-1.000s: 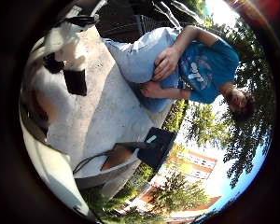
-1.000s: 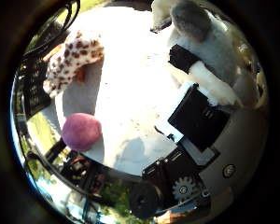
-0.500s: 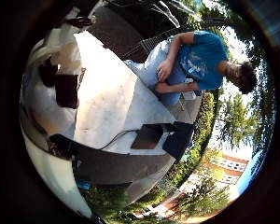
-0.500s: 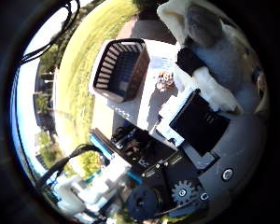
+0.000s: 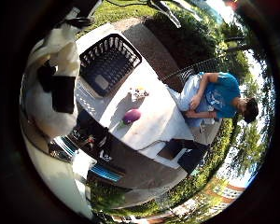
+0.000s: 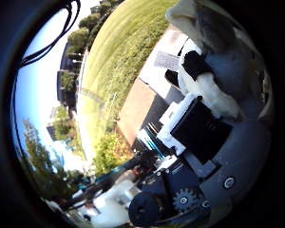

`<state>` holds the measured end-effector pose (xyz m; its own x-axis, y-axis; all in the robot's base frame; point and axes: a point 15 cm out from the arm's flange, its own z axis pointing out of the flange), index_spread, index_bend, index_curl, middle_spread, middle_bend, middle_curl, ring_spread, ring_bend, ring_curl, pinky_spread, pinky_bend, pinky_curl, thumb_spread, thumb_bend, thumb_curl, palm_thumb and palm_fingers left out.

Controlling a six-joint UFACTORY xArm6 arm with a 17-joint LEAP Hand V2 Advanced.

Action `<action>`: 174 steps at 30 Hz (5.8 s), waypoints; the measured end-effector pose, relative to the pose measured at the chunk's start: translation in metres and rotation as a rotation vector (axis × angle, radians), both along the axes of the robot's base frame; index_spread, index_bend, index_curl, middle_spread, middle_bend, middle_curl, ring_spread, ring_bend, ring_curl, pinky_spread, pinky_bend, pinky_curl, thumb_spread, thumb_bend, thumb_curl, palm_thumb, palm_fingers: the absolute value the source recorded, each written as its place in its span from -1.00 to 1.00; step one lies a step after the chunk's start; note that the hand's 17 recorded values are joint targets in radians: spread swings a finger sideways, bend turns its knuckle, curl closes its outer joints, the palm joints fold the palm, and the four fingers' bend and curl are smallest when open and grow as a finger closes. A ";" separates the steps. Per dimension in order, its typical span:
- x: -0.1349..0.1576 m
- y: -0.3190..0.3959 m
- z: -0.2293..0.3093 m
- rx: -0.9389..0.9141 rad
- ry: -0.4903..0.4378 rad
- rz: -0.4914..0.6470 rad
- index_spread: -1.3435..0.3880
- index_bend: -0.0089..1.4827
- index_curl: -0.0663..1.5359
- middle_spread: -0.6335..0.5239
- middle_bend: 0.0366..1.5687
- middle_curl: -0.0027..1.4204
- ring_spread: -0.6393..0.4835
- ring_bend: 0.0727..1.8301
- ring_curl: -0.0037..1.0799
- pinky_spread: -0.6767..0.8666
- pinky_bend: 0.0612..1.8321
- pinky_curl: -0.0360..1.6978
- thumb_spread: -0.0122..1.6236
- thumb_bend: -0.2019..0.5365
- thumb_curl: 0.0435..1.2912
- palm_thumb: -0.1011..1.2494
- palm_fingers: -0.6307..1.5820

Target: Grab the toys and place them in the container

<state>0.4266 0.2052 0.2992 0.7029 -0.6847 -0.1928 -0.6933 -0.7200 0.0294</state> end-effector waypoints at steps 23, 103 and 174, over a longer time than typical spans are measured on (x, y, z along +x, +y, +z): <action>0.038 0.085 -0.199 -0.120 0.224 -0.003 -0.17 -0.77 0.14 0.15 -0.74 -0.39 0.64 -0.46 -0.40 0.46 -0.13 -0.40 0.36 -0.52 -0.06 0.34 -0.49; 0.154 -0.204 -0.361 -0.660 -0.029 0.053 0.14 -0.75 -0.51 -0.12 -0.22 -0.27 0.40 -0.02 -0.06 0.47 -0.11 -0.61 0.31 -0.52 -0.41 0.17 0.63; 0.069 0.023 -0.132 -0.174 0.134 -0.102 -0.19 -0.87 0.04 0.14 -0.73 -0.35 0.62 -0.43 -0.33 0.44 -0.10 -0.34 0.38 -0.52 -0.15 0.31 -0.57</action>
<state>0.4957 0.2286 0.1668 0.6047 -0.7817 -0.1526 -0.7435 -0.6228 0.2437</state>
